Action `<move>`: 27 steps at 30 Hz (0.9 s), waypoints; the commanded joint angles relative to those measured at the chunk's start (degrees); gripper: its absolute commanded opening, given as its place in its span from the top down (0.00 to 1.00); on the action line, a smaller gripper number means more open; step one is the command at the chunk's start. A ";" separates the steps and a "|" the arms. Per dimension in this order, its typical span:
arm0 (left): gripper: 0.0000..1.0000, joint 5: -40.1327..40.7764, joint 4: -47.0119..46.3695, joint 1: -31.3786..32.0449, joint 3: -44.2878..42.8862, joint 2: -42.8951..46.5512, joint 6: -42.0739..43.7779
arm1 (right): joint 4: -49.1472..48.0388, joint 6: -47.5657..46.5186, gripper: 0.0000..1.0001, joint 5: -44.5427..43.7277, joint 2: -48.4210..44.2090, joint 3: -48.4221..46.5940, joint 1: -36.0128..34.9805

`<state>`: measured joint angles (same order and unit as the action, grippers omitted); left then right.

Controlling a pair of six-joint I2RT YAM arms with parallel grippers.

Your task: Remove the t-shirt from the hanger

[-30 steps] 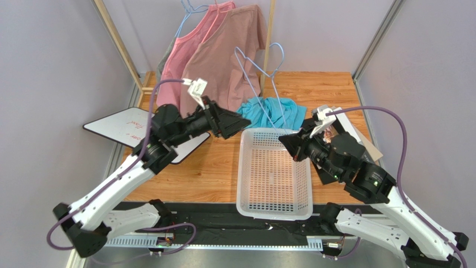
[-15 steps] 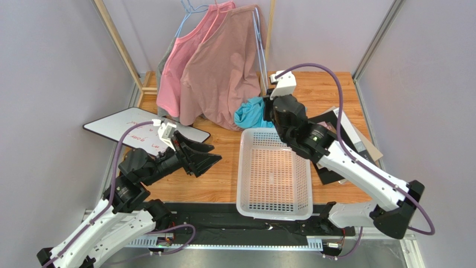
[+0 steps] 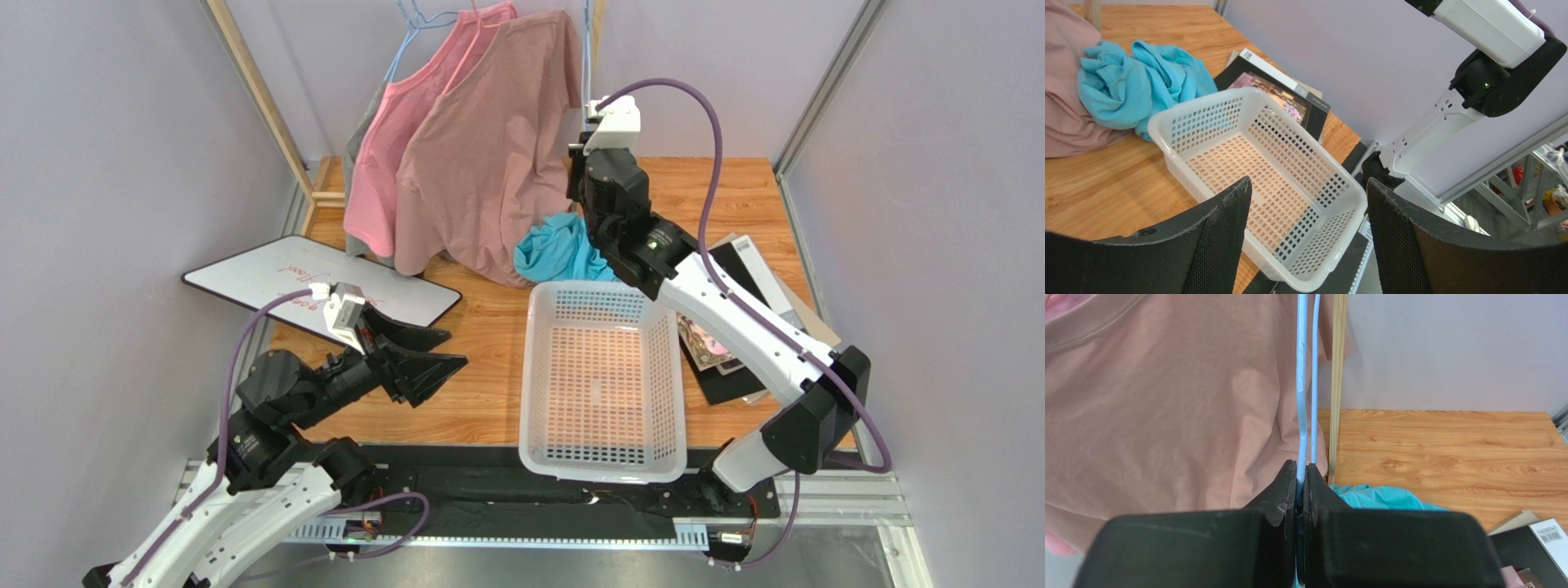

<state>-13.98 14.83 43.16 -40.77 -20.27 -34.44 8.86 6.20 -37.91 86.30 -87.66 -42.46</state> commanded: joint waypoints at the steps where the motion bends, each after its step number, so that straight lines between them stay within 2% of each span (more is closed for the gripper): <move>1: 0.26 2.72 3.88 0.17 -1.32 2.16 3.85 | -4.56 1.27 1.00 1.96 2.38 -5.15 1.06; 4: 0.26 3.87 4.68 0.17 -1.76 3.13 4.73 | -3.68 4.24 1.00 5.38 3.17 -6.30 2.55; 13: 0.27 2.47 3.72 0.17 -1.50 1.64 4.29 | -3.32 14.63 1.00 25.05 3.34 -4.54 9.05; 22: 0.27 1.94 3.28 0.17 -1.06 0.94 3.85 | -3.50 20.08 1.00 33.16 5.54 -6.47 12.40; 27: 0.27 1.76 3.28 0.17 -1.15 0.85 3.85 | -2.80 20.35 1.00 33.95 7.65 -8.23 12.40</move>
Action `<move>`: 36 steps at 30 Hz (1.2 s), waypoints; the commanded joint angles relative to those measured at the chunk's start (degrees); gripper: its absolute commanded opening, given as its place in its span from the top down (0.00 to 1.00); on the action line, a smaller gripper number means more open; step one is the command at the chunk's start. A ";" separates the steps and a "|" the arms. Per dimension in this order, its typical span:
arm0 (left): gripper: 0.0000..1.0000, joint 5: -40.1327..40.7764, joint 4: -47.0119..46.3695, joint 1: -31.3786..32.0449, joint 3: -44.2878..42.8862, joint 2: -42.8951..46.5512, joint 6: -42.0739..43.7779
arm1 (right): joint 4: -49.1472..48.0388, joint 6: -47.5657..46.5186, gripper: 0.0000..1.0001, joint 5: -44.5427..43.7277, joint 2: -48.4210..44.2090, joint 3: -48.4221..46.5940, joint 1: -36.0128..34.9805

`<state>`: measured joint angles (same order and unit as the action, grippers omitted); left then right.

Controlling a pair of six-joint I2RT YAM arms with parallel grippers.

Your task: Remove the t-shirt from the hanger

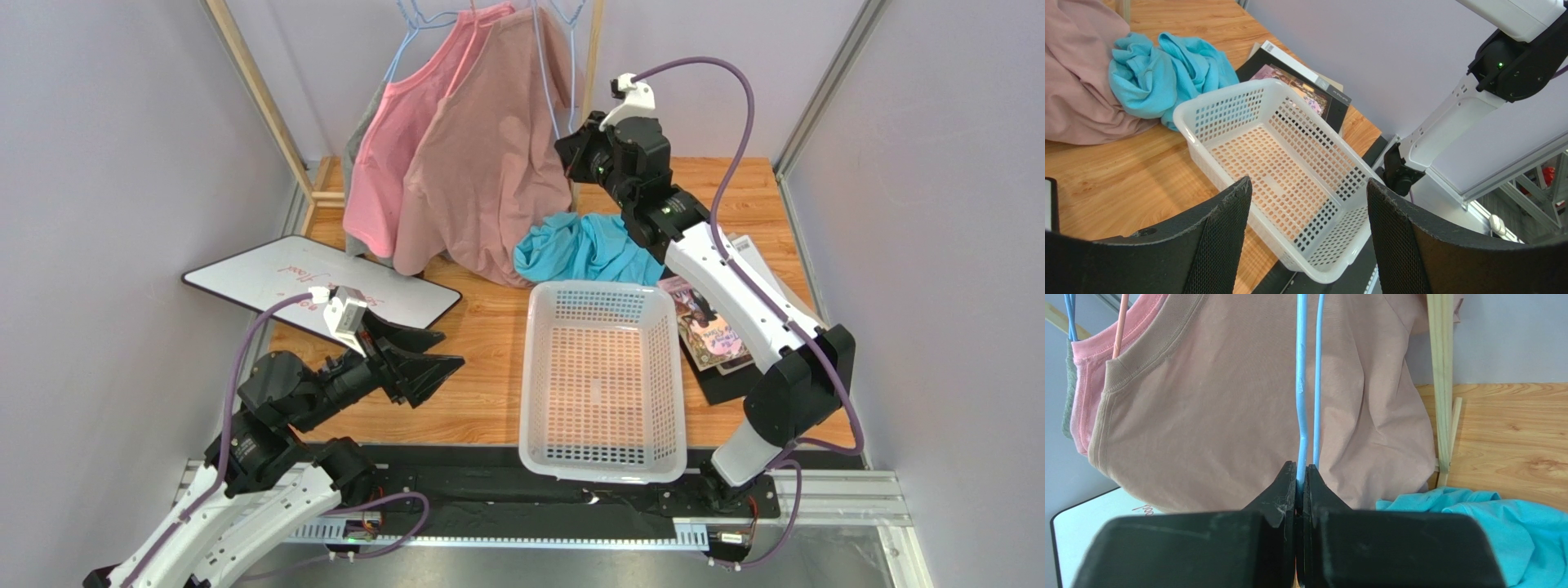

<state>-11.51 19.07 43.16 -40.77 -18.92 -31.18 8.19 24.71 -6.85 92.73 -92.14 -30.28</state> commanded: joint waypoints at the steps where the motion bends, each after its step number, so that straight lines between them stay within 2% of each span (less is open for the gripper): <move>1: 0.27 -0.71 -0.96 0.17 -1.15 -0.42 0.51 | -1.25 1.75 1.00 2.72 1.49 -4.19 0.22; 6: 0.27 -0.71 -0.35 0.17 -1.24 -0.51 0.42 | 2.70 1.48 1.00 2.98 2.63 -6.30 0.31; 8: 0.27 -0.88 -0.26 0.17 -1.32 -0.42 0.07 | 5.60 1.04 0.66 3.07 1.85 -6.04 0.22; 9: 0.27 -1.06 -0.26 0.17 -1.24 -0.33 -0.11 | 7.96 0.87 0.39 2.55 0.36 -5.86 0.22; 12: 0.27 -1.41 -0.79 0.17 -0.89 -0.16 -0.72 | 9.48 -0.71 0.10 -0.79 -3.59 -2.01 0.31; 14: 0.27 -1.41 -1.05 0.17 -0.45 -0.16 -1.16 | 10.01 -2.64 0.00 -4.04 -8.51 1.95 0.31; 19: 0.27 -1.68 -1.93 0.17 0.43 -0.42 -2.13 | 10.80 -3.44 0.00 -8.53 -18.00 10.56 2.59; 23: 0.27 -2.90 -2.02 0.17 0.08 -1.30 -2.83 | 10.36 -2.56 0.00 -6.95 -18.64 16.72 8.82; 31: 0.27 -2.47 -1.58 0.17 -0.01 -1.47 -3.54 | 9.22 -2.73 0.00 -1.16 -9.95 16.65 11.91; 36: 0.27 -2.38 -1.75 0.17 -0.10 -2.70 -3.54 | 17.71 -2.04 0.00 -0.62 0.68 9.71 12.53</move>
<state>-13.41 18.61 43.16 -40.75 -20.23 -34.33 20.69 22.65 -8.97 88.27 -76.75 -18.39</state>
